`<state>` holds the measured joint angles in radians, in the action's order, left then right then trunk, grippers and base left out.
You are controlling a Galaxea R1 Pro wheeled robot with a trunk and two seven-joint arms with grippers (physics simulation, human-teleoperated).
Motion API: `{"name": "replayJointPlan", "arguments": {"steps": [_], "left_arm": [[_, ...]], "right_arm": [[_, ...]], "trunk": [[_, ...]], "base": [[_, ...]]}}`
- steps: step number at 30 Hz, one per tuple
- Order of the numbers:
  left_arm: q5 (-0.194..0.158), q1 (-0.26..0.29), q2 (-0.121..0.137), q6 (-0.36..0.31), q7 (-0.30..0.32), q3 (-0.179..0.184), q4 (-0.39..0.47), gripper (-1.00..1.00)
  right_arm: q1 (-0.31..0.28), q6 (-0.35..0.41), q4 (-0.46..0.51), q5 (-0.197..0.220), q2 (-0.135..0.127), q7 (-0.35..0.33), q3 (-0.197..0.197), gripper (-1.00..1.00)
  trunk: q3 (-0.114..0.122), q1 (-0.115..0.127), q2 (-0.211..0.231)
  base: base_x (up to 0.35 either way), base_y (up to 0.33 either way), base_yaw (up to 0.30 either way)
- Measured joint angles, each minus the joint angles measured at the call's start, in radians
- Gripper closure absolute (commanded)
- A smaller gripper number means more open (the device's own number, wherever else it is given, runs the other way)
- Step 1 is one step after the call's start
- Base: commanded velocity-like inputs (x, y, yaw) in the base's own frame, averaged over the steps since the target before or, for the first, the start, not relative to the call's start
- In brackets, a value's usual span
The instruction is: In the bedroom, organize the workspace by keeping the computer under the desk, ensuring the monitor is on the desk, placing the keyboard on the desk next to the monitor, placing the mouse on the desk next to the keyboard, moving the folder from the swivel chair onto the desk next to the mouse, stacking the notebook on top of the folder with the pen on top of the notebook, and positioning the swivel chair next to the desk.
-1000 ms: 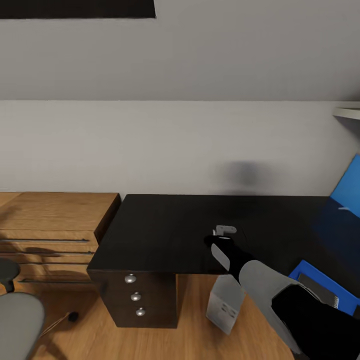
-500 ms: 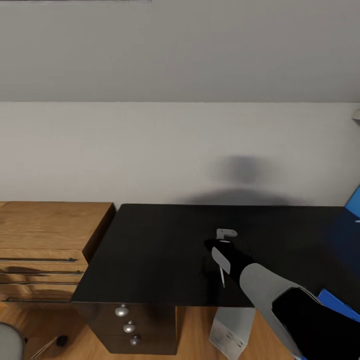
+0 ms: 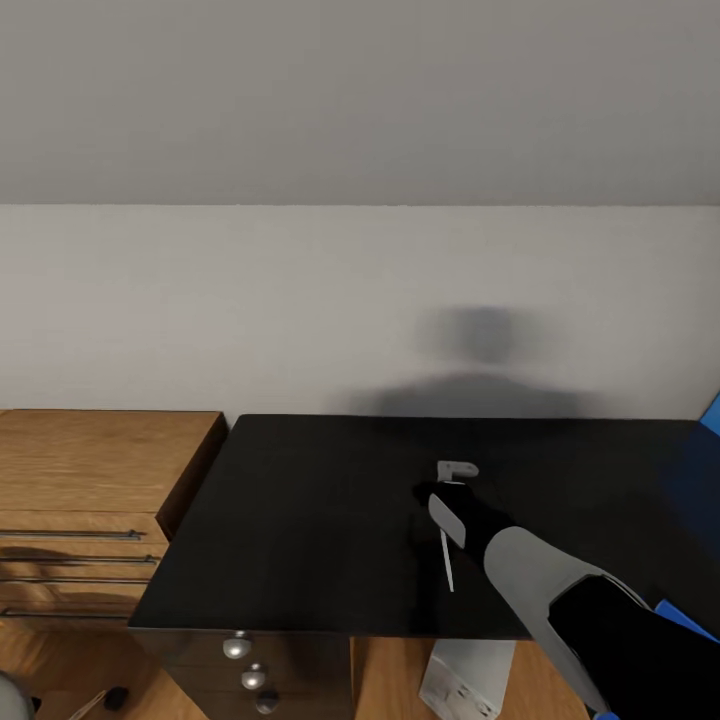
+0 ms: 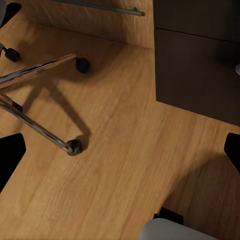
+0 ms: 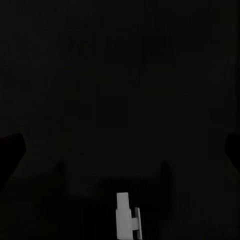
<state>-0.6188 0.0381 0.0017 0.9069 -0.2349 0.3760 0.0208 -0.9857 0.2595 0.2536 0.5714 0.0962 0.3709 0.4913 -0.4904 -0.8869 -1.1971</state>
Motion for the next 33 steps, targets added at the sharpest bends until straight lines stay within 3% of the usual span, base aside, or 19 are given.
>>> {"name": "replayJointPlan", "arguments": {"steps": [6, 24, 29, 33], "left_arm": [[0.000, 0.000, 0.000, 0.000, 0.000, 0.000, 0.001, -1.00], [-0.001, 0.000, 0.000, 0.000, -0.003, -0.002, 0.001, -1.00], [-0.001, 0.000, 0.000, 0.001, -0.001, -0.037, 0.001, -1.00], [0.000, 0.000, 0.000, 0.001, -0.001, -0.045, 0.002, -1.00]], "right_arm": [[0.000, 0.006, 0.000, -0.001, -0.003, 0.001, 0.000, -1.00], [0.000, 0.052, 0.001, 0.000, -0.021, 0.001, 0.000, -1.00], [0.000, 0.053, 0.000, 0.000, -0.021, 0.001, 0.000, -1.00], [0.000, 0.052, -0.001, -0.001, -0.019, 0.002, 0.001, -1.00]], "trunk": [[0.000, 0.000, 0.000], [-0.056, -0.069, -0.126], [-0.066, -0.081, -0.147], [-0.066, -0.081, -0.147]], "base": [[0.003, 0.000, 0.000], [0.000, 0.000, 0.000], [0.000, 0.000, 0.000], [0.000, 0.000, 0.000]]}}
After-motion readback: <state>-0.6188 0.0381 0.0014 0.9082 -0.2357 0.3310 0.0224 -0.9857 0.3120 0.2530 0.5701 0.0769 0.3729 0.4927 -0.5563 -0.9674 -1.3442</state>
